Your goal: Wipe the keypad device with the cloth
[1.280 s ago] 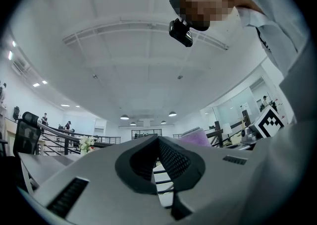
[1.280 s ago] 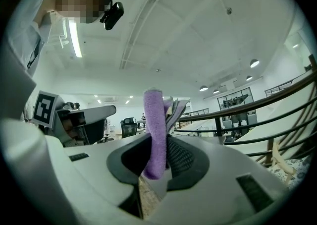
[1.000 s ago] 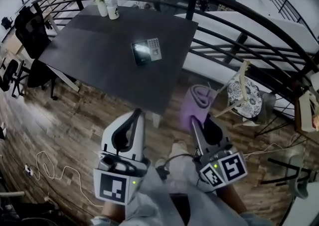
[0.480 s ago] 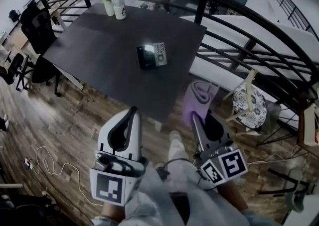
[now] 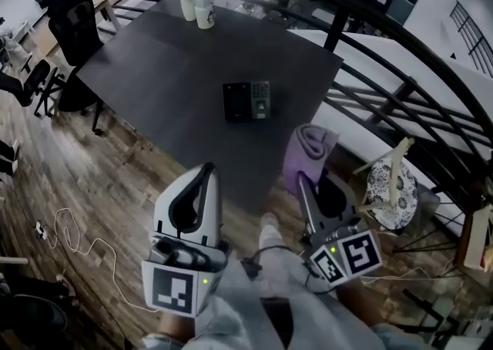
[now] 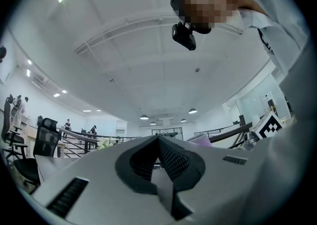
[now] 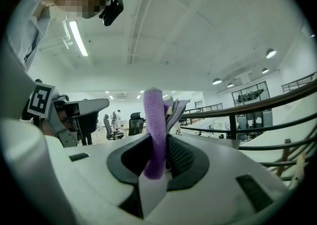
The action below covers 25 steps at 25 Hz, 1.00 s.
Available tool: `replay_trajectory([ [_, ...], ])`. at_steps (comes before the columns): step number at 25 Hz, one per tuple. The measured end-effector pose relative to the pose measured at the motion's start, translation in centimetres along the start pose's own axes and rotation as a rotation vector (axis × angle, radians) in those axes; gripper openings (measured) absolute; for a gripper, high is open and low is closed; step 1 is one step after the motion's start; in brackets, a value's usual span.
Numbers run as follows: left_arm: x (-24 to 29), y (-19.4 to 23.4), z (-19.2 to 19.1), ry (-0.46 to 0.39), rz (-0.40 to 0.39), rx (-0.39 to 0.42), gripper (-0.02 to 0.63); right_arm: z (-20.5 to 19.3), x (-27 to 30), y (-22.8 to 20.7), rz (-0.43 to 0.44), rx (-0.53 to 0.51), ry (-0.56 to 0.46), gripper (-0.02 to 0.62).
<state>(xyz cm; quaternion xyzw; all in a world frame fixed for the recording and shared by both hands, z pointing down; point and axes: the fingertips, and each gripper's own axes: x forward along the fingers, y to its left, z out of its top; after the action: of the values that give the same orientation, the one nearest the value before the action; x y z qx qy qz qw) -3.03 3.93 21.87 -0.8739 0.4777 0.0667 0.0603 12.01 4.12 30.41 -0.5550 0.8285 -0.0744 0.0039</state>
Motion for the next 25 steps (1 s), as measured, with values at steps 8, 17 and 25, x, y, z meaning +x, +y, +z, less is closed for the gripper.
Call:
replay_trajectory([
  [8, 5.0, 0.9, -1.6, 0.023, 0.120, -0.008, 0.011, -0.2, 5.2, -4.7, 0.091, -0.003, 0.049, 0.091],
  [17, 9.5, 1.7, -3.0, 0.042, 0.234, -0.002, 0.011, -0.7, 11.4, -9.7, 0.166, -0.029, 0.096, 0.091],
  [25, 10.7, 3.3, -4.7, 0.091, 0.299, 0.004, 0.011, -2.6, 17.1, -11.7, 0.200, -0.126, 0.140, 0.091],
])
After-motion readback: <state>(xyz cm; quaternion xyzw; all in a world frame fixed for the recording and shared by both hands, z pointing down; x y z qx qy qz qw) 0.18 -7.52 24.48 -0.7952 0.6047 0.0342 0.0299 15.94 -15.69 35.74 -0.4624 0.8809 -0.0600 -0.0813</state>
